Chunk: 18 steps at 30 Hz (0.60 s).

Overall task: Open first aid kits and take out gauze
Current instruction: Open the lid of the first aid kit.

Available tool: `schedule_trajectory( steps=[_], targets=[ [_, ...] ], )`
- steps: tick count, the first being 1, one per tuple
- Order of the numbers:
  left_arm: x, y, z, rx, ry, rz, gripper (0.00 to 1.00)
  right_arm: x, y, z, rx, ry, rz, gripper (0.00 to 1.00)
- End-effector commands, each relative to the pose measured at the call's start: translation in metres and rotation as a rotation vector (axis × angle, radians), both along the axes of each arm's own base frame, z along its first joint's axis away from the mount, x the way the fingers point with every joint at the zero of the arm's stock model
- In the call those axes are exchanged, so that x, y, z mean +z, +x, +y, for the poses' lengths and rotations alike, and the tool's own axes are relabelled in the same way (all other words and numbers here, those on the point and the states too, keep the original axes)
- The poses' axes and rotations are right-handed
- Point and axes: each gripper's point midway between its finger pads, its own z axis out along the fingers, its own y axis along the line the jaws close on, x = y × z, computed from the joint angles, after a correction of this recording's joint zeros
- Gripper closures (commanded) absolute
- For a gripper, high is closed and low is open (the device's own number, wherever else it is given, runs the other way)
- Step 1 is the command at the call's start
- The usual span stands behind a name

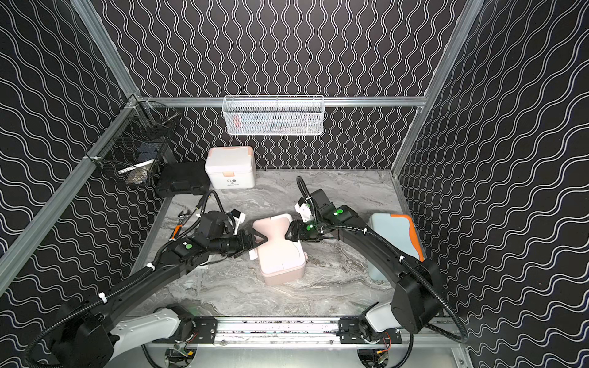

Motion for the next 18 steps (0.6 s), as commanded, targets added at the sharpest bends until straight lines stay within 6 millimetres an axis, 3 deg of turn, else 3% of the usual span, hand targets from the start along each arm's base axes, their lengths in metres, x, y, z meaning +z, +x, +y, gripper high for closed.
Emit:
schedule_trajectory(
  steps=[1,7,18],
  targets=[
    [0.004,-0.004,-0.002,-0.011,-0.027,0.007,0.14,0.005,-0.004,0.007,0.016,0.038,0.013,0.37],
    [0.008,-0.006,-0.004,-0.016,-0.054,0.003,0.12,0.003,-0.005,0.009,0.02,0.04,0.021,0.37],
    [0.048,0.001,-0.018,-0.044,-0.175,-0.053,0.1,0.007,-0.011,0.016,0.03,0.071,0.038,0.36]
  ],
)
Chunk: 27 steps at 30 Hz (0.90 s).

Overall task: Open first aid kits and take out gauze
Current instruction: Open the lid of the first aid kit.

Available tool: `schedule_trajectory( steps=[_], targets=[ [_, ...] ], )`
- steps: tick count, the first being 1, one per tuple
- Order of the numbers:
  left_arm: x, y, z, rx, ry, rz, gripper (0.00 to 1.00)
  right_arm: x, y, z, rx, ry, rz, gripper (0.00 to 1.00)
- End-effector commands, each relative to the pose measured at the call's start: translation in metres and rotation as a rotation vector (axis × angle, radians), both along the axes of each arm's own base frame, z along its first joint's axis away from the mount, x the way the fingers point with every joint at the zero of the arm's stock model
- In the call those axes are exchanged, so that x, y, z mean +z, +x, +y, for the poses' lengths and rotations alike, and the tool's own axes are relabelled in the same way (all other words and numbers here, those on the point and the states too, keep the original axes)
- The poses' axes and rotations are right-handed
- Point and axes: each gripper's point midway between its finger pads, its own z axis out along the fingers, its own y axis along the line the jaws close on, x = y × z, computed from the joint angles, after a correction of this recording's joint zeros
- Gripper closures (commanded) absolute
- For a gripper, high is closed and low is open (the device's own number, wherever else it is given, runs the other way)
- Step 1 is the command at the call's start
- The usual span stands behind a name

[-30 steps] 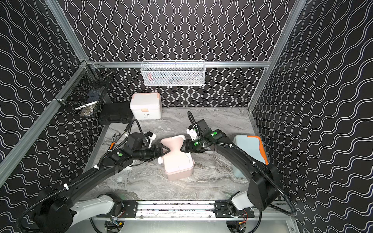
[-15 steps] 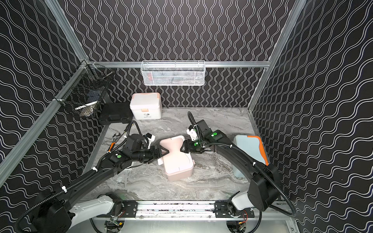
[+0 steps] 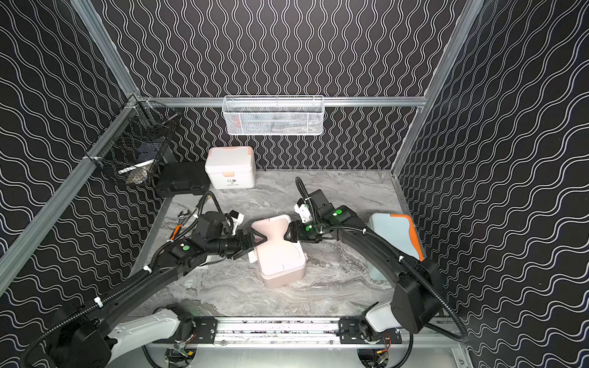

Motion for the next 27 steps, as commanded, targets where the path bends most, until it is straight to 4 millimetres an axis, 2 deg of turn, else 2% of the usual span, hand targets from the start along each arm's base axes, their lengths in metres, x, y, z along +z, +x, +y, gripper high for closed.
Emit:
schedule_trajectory(
  steps=[1,7,11,14,19,26,27],
  targets=[
    [0.035,0.006,-0.015,-0.048,-0.12,-0.076,0.1,0.008,-0.008,0.013,0.031,0.073,0.027,0.36],
    [0.053,0.016,-0.011,-0.035,-0.184,-0.093,0.1,0.008,-0.012,0.016,0.021,0.101,0.047,0.36],
    [0.064,0.019,-0.013,-0.038,-0.203,-0.106,0.09,0.014,-0.011,0.013,0.005,0.099,0.032,0.28],
    [0.073,0.024,-0.015,-0.036,-0.215,-0.119,0.09,0.022,-0.001,-0.001,-0.06,0.049,-0.027,0.2],
    [0.092,0.032,-0.028,-0.056,-0.232,-0.146,0.07,0.052,0.016,-0.03,-0.184,0.055,-0.136,0.12],
    [0.12,0.043,-0.077,-0.135,-0.184,-0.203,0.03,0.093,0.029,-0.073,-0.341,0.114,-0.256,0.12],
    [0.122,0.045,-0.086,-0.148,-0.17,-0.211,0.03,0.099,0.032,-0.085,-0.38,0.12,-0.275,0.12]
  ],
)
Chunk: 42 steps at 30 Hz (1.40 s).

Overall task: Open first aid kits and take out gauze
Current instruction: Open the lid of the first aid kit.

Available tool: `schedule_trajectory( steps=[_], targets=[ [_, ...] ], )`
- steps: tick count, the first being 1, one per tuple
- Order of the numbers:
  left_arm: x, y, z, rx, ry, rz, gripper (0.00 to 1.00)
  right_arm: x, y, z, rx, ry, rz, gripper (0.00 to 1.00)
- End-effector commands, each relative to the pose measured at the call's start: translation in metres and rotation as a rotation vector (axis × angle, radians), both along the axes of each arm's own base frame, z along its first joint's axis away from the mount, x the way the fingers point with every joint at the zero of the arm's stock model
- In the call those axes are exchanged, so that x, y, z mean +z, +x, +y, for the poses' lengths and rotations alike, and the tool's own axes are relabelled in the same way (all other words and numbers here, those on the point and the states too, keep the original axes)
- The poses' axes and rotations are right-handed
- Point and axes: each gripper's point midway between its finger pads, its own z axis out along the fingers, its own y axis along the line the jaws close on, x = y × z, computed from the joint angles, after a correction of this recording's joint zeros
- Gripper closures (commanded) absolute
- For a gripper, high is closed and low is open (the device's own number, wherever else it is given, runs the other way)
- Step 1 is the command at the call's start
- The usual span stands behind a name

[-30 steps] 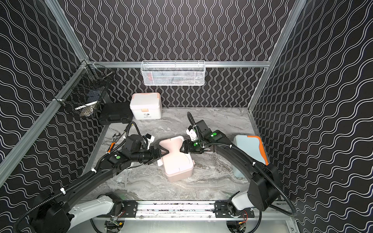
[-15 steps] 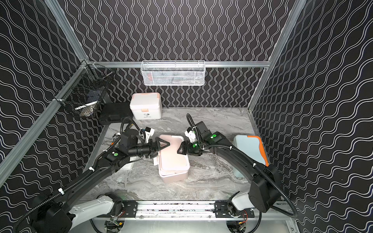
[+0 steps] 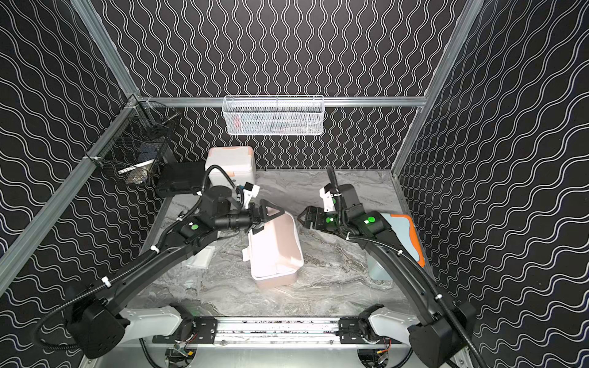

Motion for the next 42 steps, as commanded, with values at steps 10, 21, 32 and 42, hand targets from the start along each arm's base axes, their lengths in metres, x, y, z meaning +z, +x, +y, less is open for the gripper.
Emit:
schedule_trajectory(
  steps=[10,21,32,42],
  targets=[
    [0.002,0.023,-0.095,-0.142,0.223,-0.13,0.01,0.054,-0.009,-0.053,-0.166,-0.03,-0.191,0.12],
    [0.009,0.017,-0.075,-0.124,0.389,-0.211,0.01,0.054,-0.015,-0.05,-0.123,-0.037,-0.185,0.12],
    [-0.012,-0.012,-0.005,0.004,0.536,-0.211,0.01,0.054,-0.011,-0.063,-0.155,-0.116,-0.203,0.12],
    [-0.092,-0.031,0.031,0.043,0.676,-0.085,0.01,0.028,-0.013,-0.047,-0.091,-0.085,-0.126,0.12]
  ],
)
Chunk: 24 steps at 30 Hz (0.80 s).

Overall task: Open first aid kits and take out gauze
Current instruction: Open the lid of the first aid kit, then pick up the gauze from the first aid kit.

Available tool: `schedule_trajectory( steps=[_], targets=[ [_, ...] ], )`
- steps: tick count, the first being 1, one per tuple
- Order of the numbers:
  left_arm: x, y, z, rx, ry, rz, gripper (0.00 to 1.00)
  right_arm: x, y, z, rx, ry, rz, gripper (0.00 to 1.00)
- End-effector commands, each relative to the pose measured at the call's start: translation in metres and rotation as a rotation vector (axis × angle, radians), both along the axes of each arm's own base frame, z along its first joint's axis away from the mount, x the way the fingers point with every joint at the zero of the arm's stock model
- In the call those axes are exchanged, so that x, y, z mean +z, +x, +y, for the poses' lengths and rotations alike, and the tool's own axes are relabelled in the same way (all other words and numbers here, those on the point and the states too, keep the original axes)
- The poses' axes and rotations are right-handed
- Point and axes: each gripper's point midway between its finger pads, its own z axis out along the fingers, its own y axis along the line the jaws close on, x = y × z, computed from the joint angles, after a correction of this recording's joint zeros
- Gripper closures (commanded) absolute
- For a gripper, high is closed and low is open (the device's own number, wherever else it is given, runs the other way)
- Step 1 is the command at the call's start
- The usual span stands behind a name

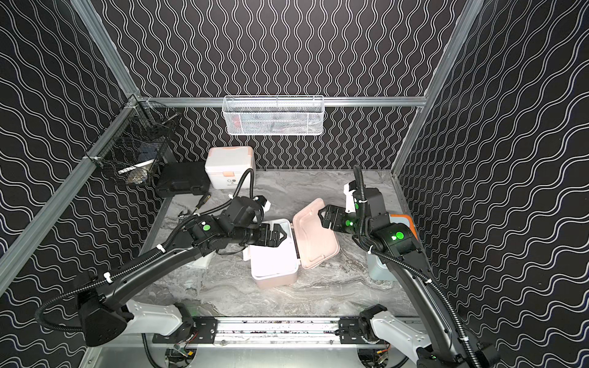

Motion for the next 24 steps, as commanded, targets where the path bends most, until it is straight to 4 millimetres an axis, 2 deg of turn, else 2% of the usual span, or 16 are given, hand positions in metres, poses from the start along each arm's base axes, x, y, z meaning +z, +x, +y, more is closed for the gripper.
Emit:
schedule_trajectory(
  steps=[1,6,11,12,16,20,21,24],
  targets=[
    [-0.012,0.002,0.005,0.031,0.019,-0.002,0.01,-0.007,-0.002,0.01,0.042,0.026,0.028,0.12],
    [-0.03,0.004,0.007,0.046,0.047,0.017,0.01,-0.026,-0.006,0.026,0.121,0.056,0.105,0.12],
    [-0.034,0.012,0.006,0.056,0.085,0.012,0.02,-0.049,-0.012,0.045,0.188,0.054,0.183,0.13],
    [-0.033,0.014,0.006,0.059,0.092,0.009,0.03,-0.052,-0.018,0.054,0.222,0.045,0.19,0.13],
    [-0.035,0.021,0.012,0.075,0.16,0.005,0.11,-0.063,-0.022,0.067,0.258,0.019,0.215,0.14],
    [-0.039,0.026,0.012,0.077,0.208,0.016,0.25,-0.066,-0.022,0.073,0.264,0.01,0.217,0.16],
    [-0.04,0.027,0.012,0.077,0.222,0.019,0.29,-0.078,-0.025,0.071,0.26,-0.001,0.243,0.17],
    [-0.043,0.032,0.015,0.084,0.267,0.021,0.38,-0.081,-0.024,0.071,0.259,-0.008,0.247,0.21]
  ],
)
